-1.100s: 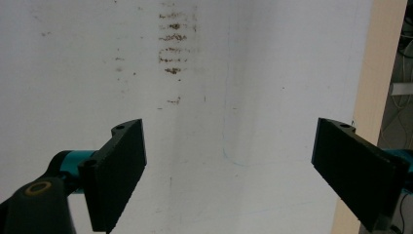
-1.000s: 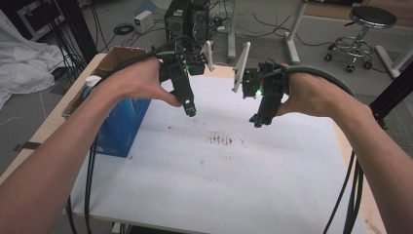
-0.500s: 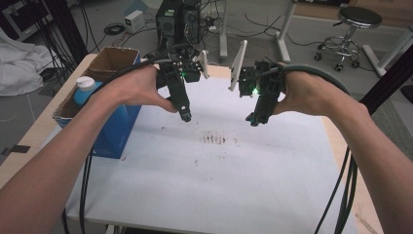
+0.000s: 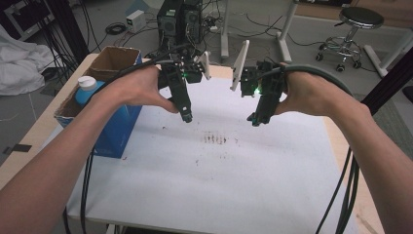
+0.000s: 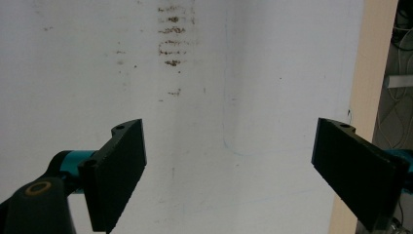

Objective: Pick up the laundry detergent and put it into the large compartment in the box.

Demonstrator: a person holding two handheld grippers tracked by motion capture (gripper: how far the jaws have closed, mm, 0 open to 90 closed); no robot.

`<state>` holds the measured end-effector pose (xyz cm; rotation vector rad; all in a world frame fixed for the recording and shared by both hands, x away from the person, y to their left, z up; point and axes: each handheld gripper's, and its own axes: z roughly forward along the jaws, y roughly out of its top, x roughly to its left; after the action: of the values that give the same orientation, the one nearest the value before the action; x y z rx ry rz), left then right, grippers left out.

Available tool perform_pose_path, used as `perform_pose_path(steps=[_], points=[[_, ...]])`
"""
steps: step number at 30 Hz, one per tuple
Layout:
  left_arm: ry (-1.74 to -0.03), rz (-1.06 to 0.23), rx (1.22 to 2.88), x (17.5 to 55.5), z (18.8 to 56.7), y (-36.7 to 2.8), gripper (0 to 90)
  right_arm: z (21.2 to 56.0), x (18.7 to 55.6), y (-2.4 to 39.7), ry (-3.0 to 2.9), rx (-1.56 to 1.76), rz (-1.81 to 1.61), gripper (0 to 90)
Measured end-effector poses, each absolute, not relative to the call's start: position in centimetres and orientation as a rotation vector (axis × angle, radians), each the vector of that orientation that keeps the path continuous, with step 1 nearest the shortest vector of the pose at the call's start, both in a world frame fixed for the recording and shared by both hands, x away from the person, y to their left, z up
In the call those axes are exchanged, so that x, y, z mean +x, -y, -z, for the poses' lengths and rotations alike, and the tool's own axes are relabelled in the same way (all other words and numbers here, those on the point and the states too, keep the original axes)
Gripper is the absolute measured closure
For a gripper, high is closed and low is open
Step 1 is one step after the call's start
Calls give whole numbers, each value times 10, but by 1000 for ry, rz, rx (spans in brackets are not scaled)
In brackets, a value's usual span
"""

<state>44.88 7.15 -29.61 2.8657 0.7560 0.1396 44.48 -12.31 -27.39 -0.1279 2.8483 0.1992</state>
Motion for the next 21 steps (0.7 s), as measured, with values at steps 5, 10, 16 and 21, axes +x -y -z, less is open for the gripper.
perform_pose_path(steps=[5, 10, 16, 21], points=[[-754, -134, 2874, 449, 297, -71, 195, 275, 445, 123, -2848, -131, -201, 118], [-760, -128, 2872, 448, 297, -71, 195, 277, 446, 124, -2851, -129, -196, 118], [-757, -129, 2870, 447, 297, -71, 195, 278, 445, 125, -2853, -127, -195, 118], [-741, -127, 2881, 445, 297, -69, 195, 276, 444, 125, -2848, -130, -201, 118]])
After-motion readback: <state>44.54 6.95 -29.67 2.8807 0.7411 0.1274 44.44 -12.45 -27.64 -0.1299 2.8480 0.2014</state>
